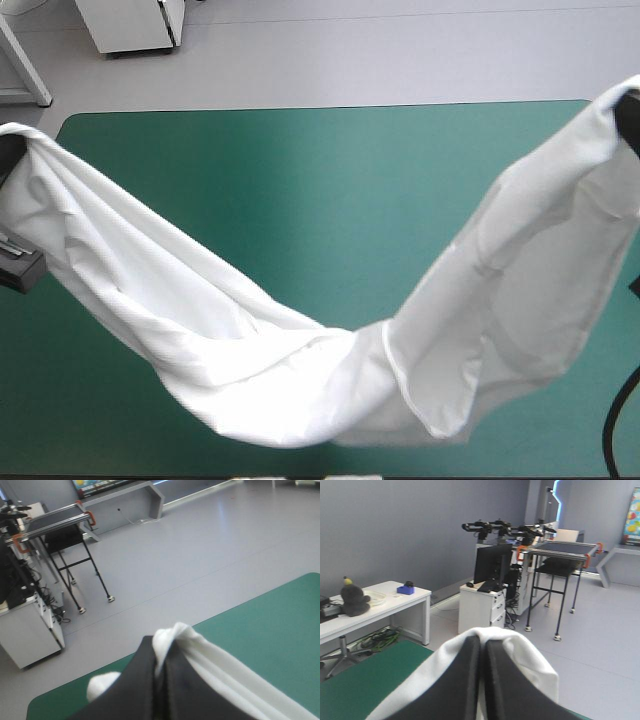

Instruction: Fold the cloth

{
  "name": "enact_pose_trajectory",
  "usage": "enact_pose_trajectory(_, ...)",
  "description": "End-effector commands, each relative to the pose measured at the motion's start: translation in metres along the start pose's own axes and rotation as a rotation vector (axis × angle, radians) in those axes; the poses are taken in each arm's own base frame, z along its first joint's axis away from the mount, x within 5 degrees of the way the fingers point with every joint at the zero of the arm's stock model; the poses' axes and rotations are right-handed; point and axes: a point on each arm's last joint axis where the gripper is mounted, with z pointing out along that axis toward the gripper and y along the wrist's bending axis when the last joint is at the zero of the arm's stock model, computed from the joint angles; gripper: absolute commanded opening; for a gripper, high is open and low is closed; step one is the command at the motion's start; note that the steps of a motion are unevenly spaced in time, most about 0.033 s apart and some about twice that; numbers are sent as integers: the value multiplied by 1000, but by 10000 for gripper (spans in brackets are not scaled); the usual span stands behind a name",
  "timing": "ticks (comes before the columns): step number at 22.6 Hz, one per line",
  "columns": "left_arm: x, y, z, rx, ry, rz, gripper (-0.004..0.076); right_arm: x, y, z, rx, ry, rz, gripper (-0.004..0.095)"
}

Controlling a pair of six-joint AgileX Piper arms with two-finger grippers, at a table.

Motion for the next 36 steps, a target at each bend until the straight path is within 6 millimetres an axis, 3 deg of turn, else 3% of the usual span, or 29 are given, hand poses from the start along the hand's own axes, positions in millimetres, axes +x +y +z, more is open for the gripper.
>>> enact_pose_trajectory(1,-9,7,-8,-95,-86,-50,-22,4,-14,13,102,-8,8,-17)
enact_pose_trajectory(3,-3,14,13,-82,-29,-71,-22,32,-29,47,139,115,25,-17)
enact_pose_trajectory(5,20,32,75,-36,140,-128,-22,83,-56,109,190,327,33,-17)
enact_pose_trajectory(6,28,37,94,-26,182,-144,-22,97,-64,126,205,373,30,-17)
enact_pose_trajectory(7,45,46,129,-4,267,-175,-22,121,-77,158,226,450,24,-17)
enact_pose_trajectory(8,55,52,150,9,316,-193,-22,136,-85,176,233,492,23,-17)
enact_pose_trajectory(10,89,68,213,35,439,-234,-22,178,-104,228,238,599,31,-17)
enact_pose_trajectory(11,121,76,257,59,530,-273,-22,209,-115,261,231,672,42,-17)
enact_pose_trajectory(14,199,85,340,127,731,-351,-22,288,-138,333,206,825,95,-17)
enact_pose_trajectory(19,253,80,407,280,781,-459,-22,352,-152,388,147,927,180,-17)
enact_pose_trajectory(22,262,74,425,295,772,-438,-22,375,-155,399,122,959,163,-17)
enact_pose_trajectory(31,253,74,418,263,795,-356,-15,376,-179,381,120,1034,239,15)
enact_pose_trajectory(34,247,70,414,324,785,-364,115,361,-198,366,86,1009,319,205)
enact_pose_trajectory(35,243,69,412,335,772,-359,216,352,-209,357,90,992,331,326)
enact_pose_trajectory(36,239,69,411,341,761,-355,265,347,-215,353,101,980,341,394)
